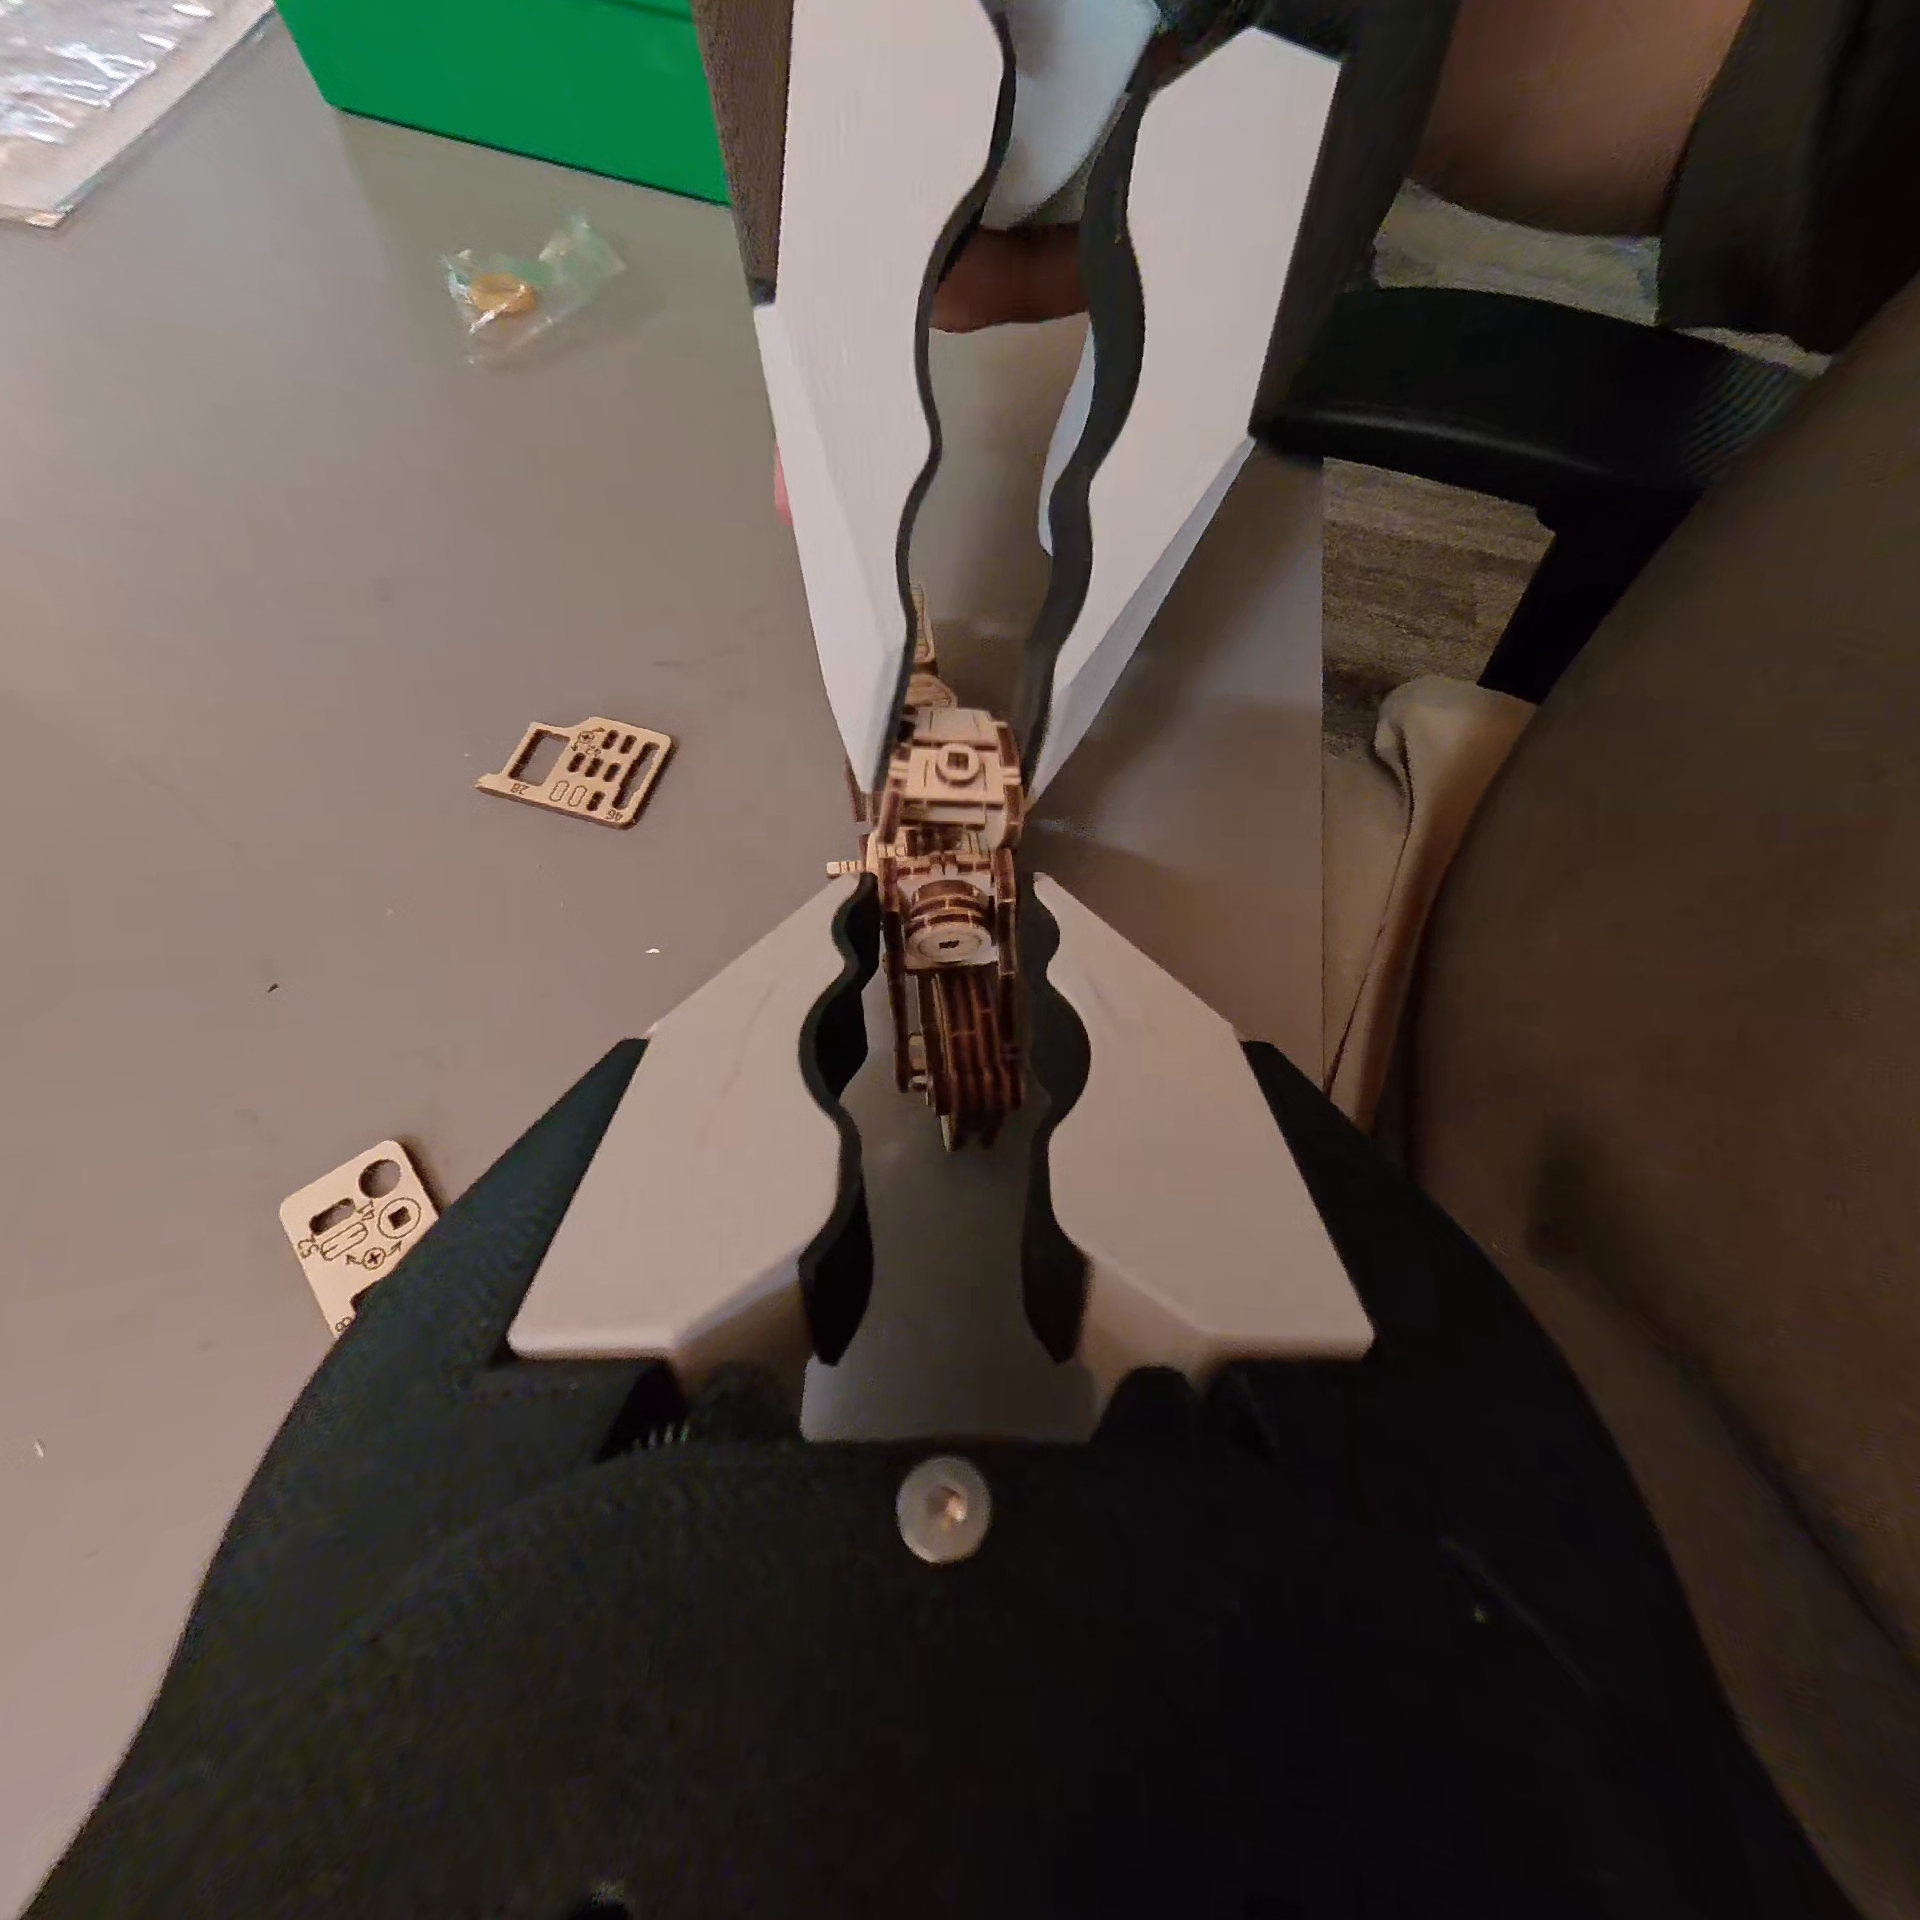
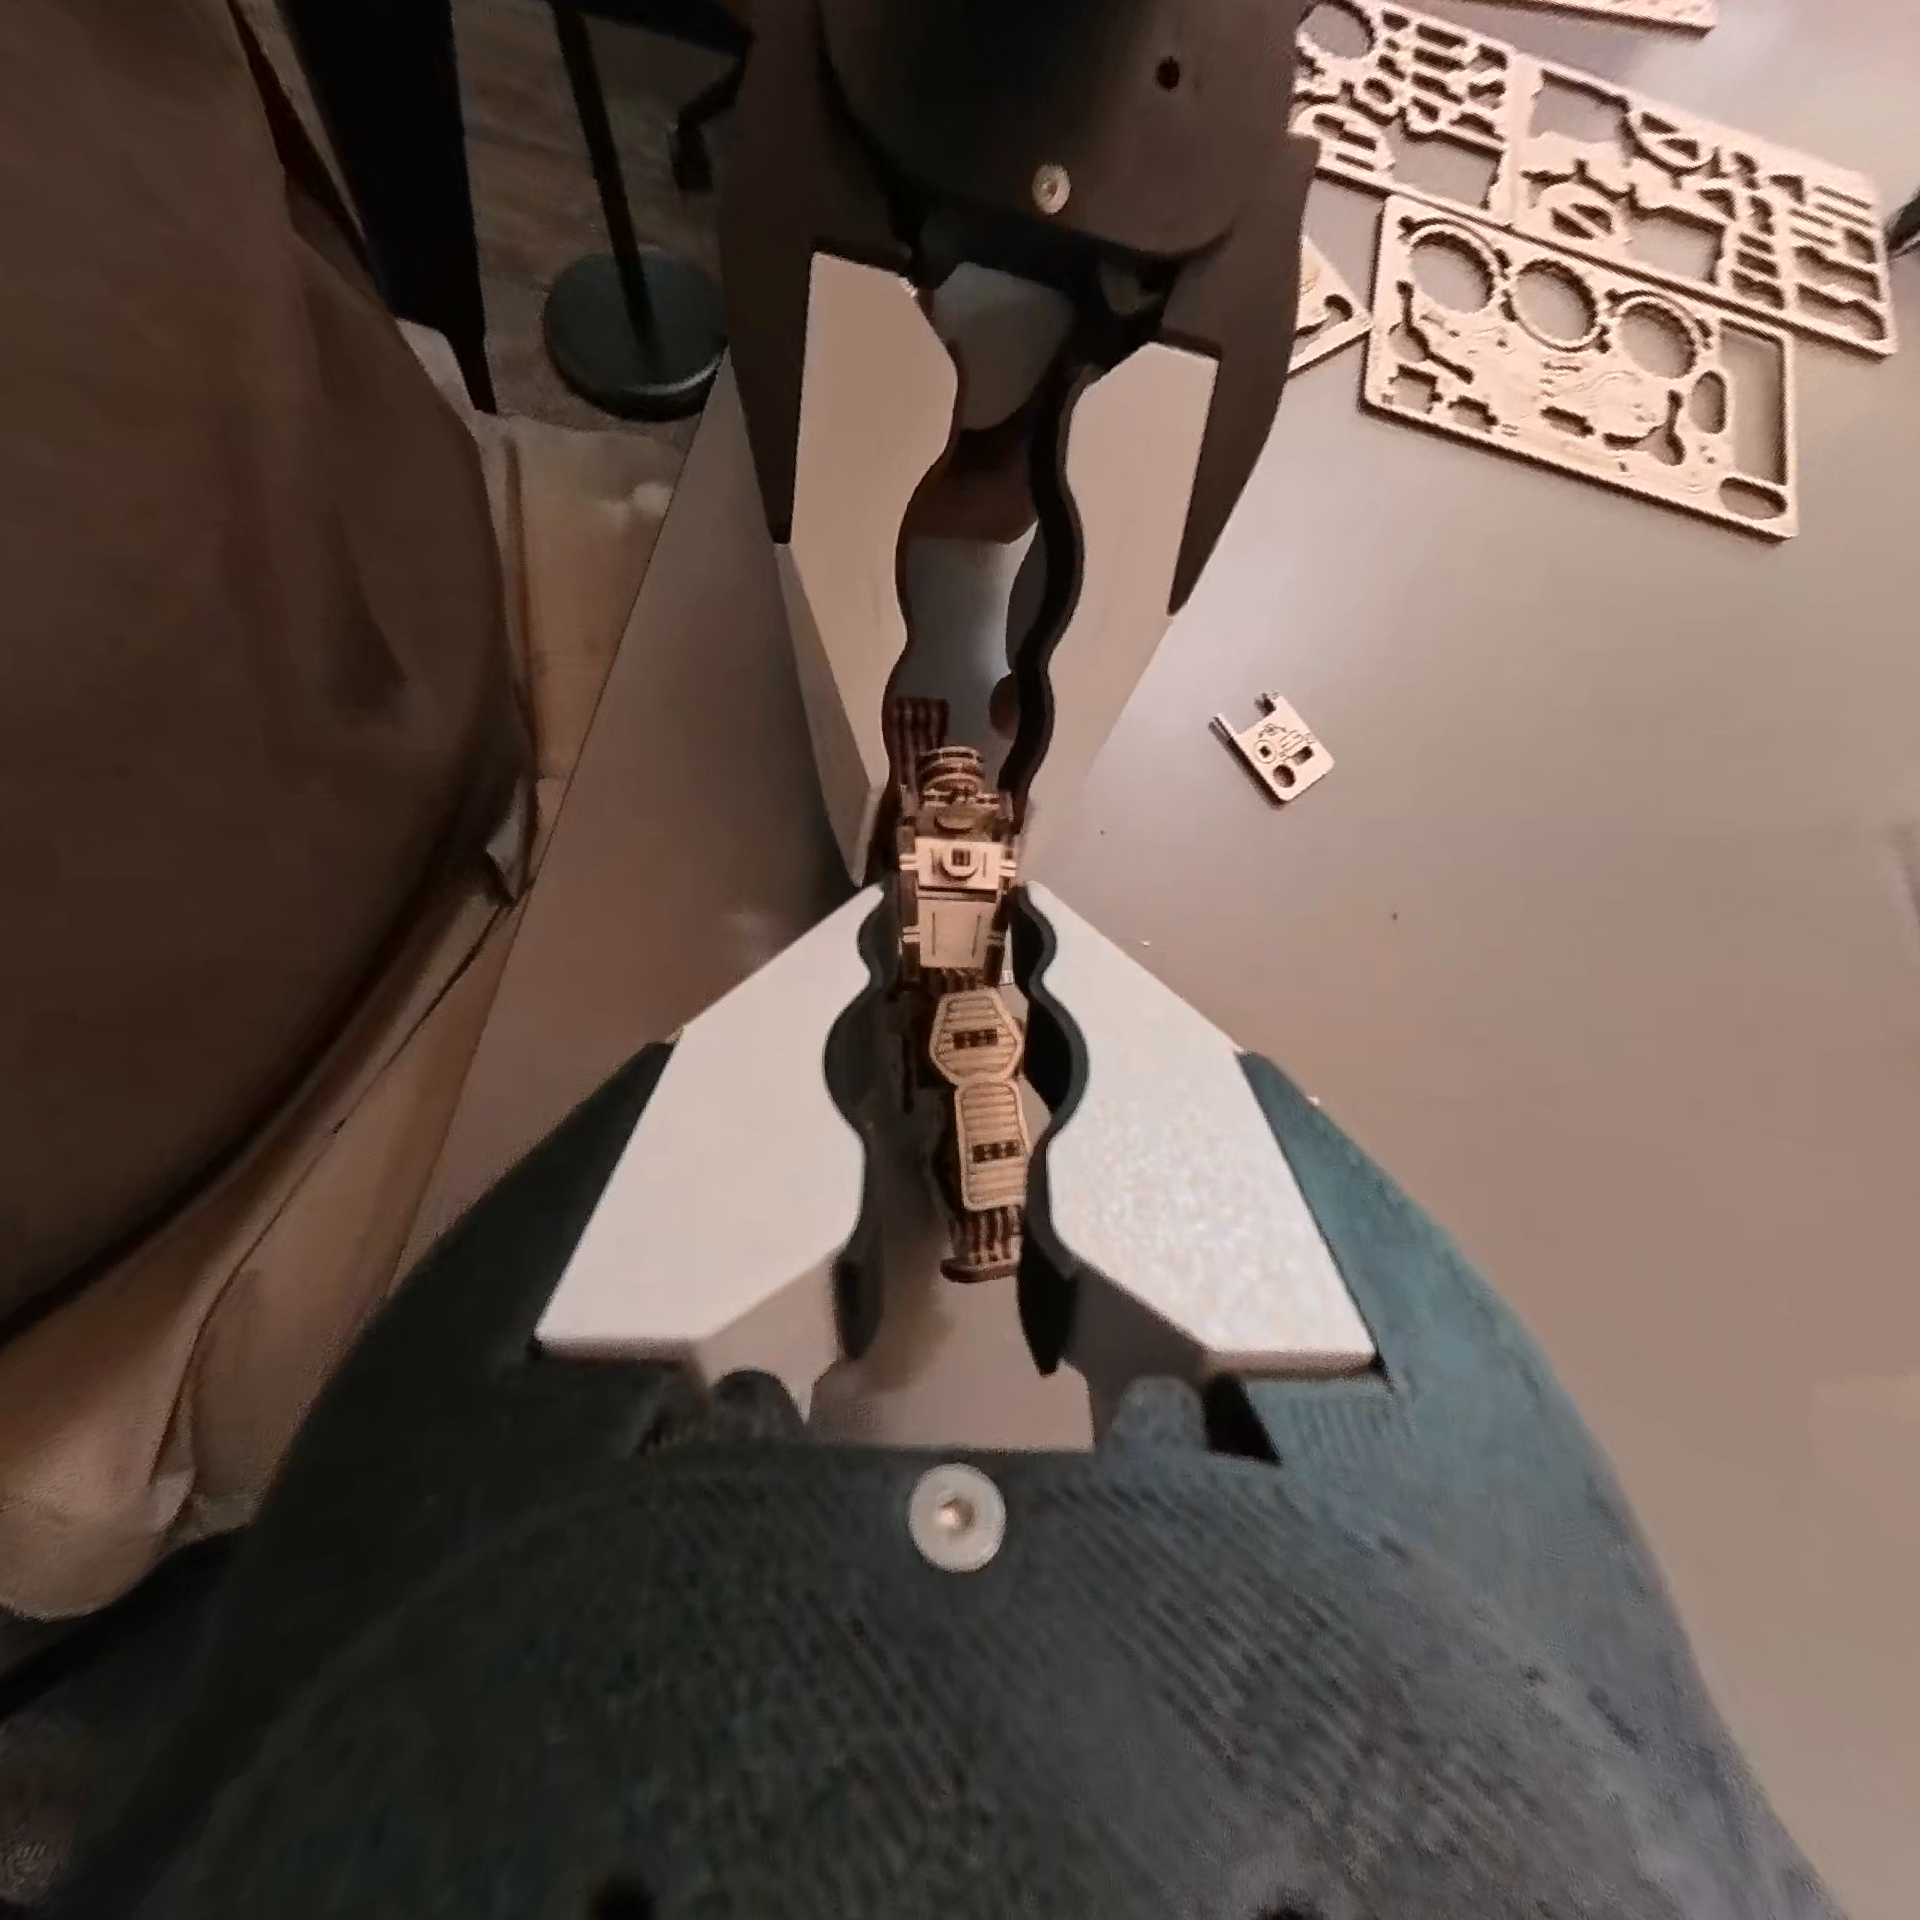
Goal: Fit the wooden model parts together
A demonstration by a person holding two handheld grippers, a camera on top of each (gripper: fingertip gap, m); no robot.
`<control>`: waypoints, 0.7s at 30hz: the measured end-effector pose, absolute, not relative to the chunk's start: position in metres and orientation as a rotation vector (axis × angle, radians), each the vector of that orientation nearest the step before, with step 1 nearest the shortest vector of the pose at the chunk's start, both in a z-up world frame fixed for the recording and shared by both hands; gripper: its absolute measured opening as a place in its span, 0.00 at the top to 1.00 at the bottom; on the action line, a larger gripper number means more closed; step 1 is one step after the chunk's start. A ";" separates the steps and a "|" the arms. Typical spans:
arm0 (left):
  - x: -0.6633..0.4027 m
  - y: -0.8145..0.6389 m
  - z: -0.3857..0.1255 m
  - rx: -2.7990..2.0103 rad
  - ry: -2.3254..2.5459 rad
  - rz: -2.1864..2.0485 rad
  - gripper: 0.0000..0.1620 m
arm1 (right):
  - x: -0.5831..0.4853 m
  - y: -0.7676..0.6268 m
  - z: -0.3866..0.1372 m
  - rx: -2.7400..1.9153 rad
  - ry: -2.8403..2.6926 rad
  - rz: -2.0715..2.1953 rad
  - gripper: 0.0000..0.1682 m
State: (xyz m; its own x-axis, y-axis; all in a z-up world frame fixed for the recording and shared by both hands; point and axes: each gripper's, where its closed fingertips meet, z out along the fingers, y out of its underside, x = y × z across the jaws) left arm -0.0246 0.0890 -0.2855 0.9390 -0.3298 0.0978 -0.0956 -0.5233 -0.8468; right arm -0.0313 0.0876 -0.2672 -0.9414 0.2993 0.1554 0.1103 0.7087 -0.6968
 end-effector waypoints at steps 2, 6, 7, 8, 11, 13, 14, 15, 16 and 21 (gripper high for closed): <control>-0.025 0.089 -0.287 -2.120 0.306 -0.292 0.85 | -0.030 0.087 -0.270 -0.305 -2.699 1.054 0.88; -0.027 0.088 -0.289 -2.135 0.328 -0.243 0.84 | -0.032 0.089 -0.276 -0.283 -2.753 1.028 0.88; -0.027 0.087 -0.290 -2.138 0.332 -0.234 0.84 | -0.033 0.089 -0.276 -0.277 -2.762 1.032 0.88; -0.028 0.087 -0.291 -2.141 0.340 -0.222 0.84 | -0.033 0.088 -0.277 -0.273 -2.770 1.035 0.88; -0.031 0.085 -0.293 -2.148 0.360 -0.179 0.83 | -0.035 0.088 -0.277 -0.263 -2.777 1.032 0.88; -0.030 0.084 -0.292 -2.144 0.363 -0.179 0.84 | -0.034 0.088 -0.277 -0.252 -2.786 1.032 0.88; -0.030 0.084 -0.292 -2.142 0.366 -0.178 0.84 | -0.034 0.088 -0.277 -0.243 -2.793 1.029 0.88; -0.029 0.085 -0.292 -2.138 0.369 -0.183 0.84 | -0.033 0.088 -0.277 -0.232 -2.801 1.024 0.88; -0.028 0.085 -0.292 -2.135 0.372 -0.188 0.84 | -0.033 0.088 -0.277 -0.221 -2.811 1.018 0.88; -0.027 0.085 -0.292 -2.132 0.378 -0.196 0.85 | -0.032 0.088 -0.279 -0.186 -2.854 0.991 0.88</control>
State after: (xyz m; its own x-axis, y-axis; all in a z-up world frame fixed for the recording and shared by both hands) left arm -0.0273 0.0851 -0.2917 0.9398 -0.3416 -0.0045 -0.1929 -0.5198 -0.8322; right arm -0.0318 0.0881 -0.2787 -0.9859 0.1529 0.0680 0.0778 0.7788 -0.6225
